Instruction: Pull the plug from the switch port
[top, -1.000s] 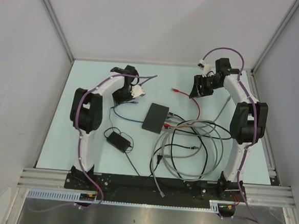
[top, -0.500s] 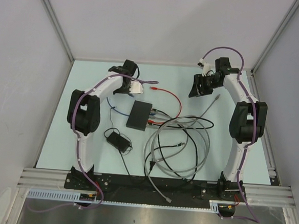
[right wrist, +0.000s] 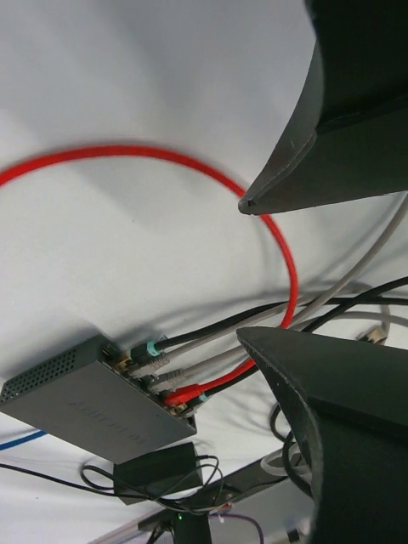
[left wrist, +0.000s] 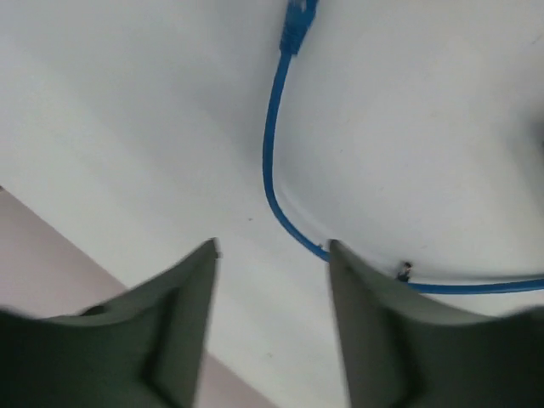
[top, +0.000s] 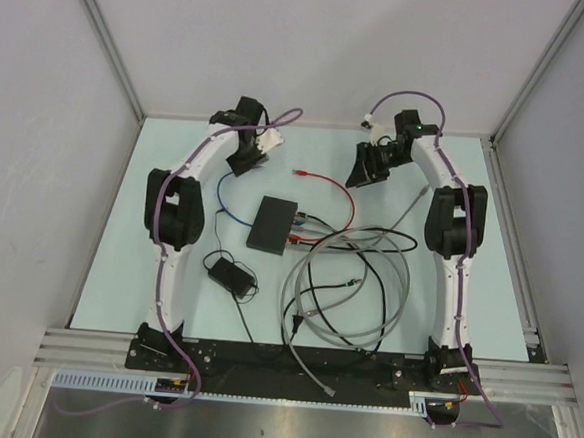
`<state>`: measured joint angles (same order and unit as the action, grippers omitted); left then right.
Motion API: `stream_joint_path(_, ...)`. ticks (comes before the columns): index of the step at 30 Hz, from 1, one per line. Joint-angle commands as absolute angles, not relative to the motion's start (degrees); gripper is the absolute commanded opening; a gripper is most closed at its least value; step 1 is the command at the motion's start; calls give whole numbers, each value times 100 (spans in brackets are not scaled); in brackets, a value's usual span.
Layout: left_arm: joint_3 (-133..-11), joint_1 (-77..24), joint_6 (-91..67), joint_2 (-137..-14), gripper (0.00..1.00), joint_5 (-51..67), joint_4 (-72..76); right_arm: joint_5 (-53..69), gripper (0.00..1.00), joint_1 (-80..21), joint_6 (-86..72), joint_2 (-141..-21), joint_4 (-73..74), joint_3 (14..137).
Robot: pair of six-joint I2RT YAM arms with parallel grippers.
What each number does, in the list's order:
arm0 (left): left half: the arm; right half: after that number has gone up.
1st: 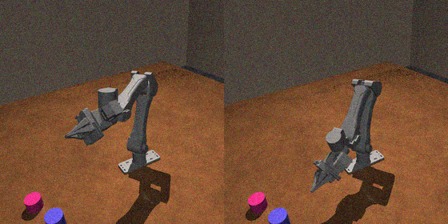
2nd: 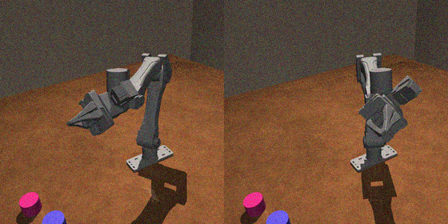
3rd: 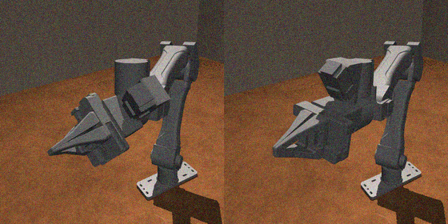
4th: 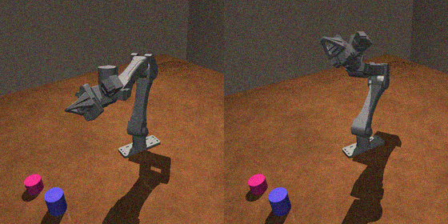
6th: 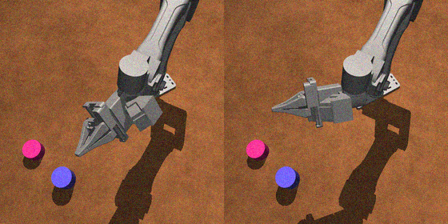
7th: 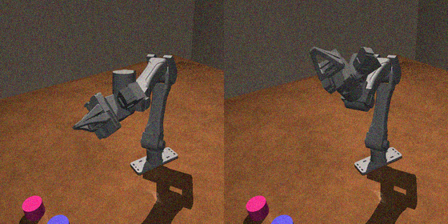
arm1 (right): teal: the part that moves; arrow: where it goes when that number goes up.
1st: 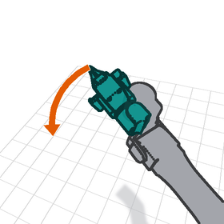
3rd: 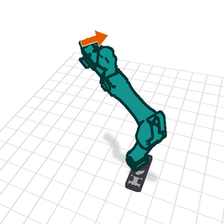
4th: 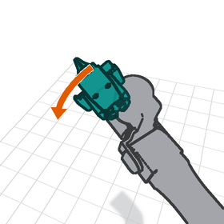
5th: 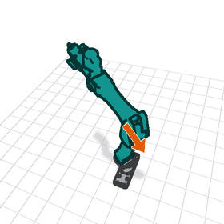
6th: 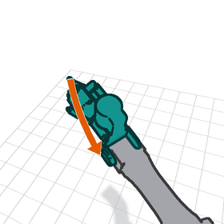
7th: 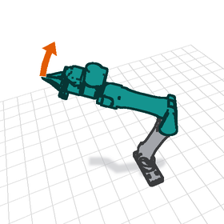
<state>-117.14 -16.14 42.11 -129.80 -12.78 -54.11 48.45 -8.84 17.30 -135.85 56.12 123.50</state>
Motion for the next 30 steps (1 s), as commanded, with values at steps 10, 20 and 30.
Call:
stream_joint_path(10, -10714, -1644, 2716, -12506, 0, 1195, -5643, 5141, 61, -1310, 1371, -13737, 5669, 12402)
stream_joint_path(20, -10784, -1863, 2505, -12946, 0, 2047, -5529, 4825, 60, -1248, 1608, -13544, 5871, 12209)
stream_joint_path(30, -10863, -2619, 2312, -13069, 1, 2505, -4888, 4807, 61, -993, 1713, -12657, 5924, 11137)
